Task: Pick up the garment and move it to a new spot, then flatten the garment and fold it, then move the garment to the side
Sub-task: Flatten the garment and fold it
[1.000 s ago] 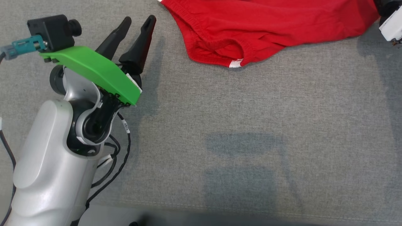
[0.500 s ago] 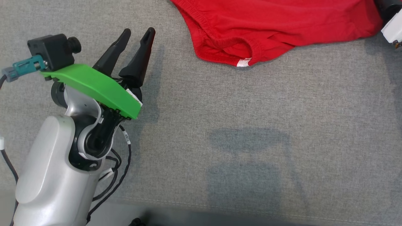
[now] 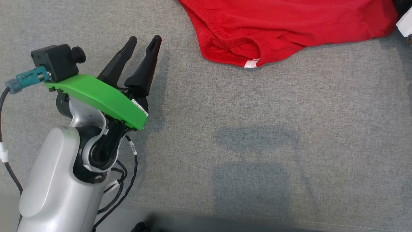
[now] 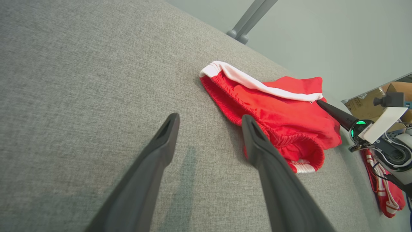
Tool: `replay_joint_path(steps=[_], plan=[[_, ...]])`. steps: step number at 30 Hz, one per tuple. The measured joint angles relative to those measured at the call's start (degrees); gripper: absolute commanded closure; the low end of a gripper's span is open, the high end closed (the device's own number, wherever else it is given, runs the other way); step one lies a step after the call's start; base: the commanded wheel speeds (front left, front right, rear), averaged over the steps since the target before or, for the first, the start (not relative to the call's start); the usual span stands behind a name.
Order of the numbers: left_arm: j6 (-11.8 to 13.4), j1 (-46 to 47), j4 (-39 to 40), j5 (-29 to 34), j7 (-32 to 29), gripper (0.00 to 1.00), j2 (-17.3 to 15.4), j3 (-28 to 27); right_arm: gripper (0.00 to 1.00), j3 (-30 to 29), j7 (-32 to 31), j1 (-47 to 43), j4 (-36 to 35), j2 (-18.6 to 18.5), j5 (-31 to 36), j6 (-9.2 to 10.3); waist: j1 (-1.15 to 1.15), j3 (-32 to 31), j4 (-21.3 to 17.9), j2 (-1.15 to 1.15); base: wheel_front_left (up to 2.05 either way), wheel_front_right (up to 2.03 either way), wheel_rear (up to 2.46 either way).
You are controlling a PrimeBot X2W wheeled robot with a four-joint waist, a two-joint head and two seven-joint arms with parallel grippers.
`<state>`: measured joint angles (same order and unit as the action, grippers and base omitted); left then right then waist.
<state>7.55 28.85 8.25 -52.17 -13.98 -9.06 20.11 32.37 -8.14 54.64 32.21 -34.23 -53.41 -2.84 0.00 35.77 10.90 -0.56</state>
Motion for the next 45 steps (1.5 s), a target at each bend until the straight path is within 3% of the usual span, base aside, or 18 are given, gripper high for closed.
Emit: replay_joint_path(steps=[9, 13, 14, 15, 17, 23, 31, 45], plan=[[0.0, -0.8, 0.6, 0.0, 0.0, 0.00, 0.3, -0.1, 0.00, -0.2, -1.1, 0.2, 0.9, 0.5, -0.4, 0.42, 0.00, 0.2, -0.1, 0.00, 0.00, 0.00, 0.00], [0.0, -0.8, 1.0, 0.5, -0.1, 0.00, 0.6, -0.1, 0.00, -1.4, -2.3, 0.4, 1.7, 2.0, -3.7, 0.42, 0.00, 0.1, -0.2, 0.00, 0.00, 0.00, 0.00], [0.0, -0.8, 1.0, 0.5, -0.1, 0.00, 0.7, -0.1, 0.23, -1.8, -2.8, 0.4, 1.7, 2.4, -4.8, 0.41, 0.00, 0.1, -0.2, 0.00, 0.00, 0.00, 0.00], [0.0, -0.8, 1.1, 0.5, -0.1, 0.00, 0.8, -0.1, 0.56, -2.0, -3.3, 0.4, 1.8, 2.9, -5.9, 0.29, 0.00, 0.0, -0.2, 0.00, 0.00, 0.00, 0.00], [0.0, -0.9, 1.0, 0.5, -0.1, 0.00, 0.8, -0.2, 1.00, -2.3, -3.9, 0.3, 1.9, 3.7, -7.4, -0.19, 0.00, -0.2, -0.2, 0.00, 0.00, 0.00, 0.00], [0.0, -2.1, 0.2, 0.5, 0.2, 0.00, 0.8, -1.3, 1.00, -2.3, -6.1, -0.4, 1.9, 5.3, -9.9, -1.67, 0.00, -1.4, -0.9, 0.00, 0.00, 0.00, 0.00], [0.0, -3.4, -1.5, 0.4, 1.0, 0.00, 0.9, -1.8, 1.00, -2.8, -6.5, -5.1, 2.0, 4.8, -12.1, -2.63, 0.00, -4.2, -2.8, 0.00, 0.00, 0.00, 0.00], [-0.5, -9.9, -4.4, -1.2, 1.4, 0.00, 0.1, -3.2, 1.00, -4.5, -6.1, -17.5, 0.7, 3.8, -17.1, -3.20, 0.00, -12.1, -6.0, 0.00, 0.00, 0.00, 0.00]])
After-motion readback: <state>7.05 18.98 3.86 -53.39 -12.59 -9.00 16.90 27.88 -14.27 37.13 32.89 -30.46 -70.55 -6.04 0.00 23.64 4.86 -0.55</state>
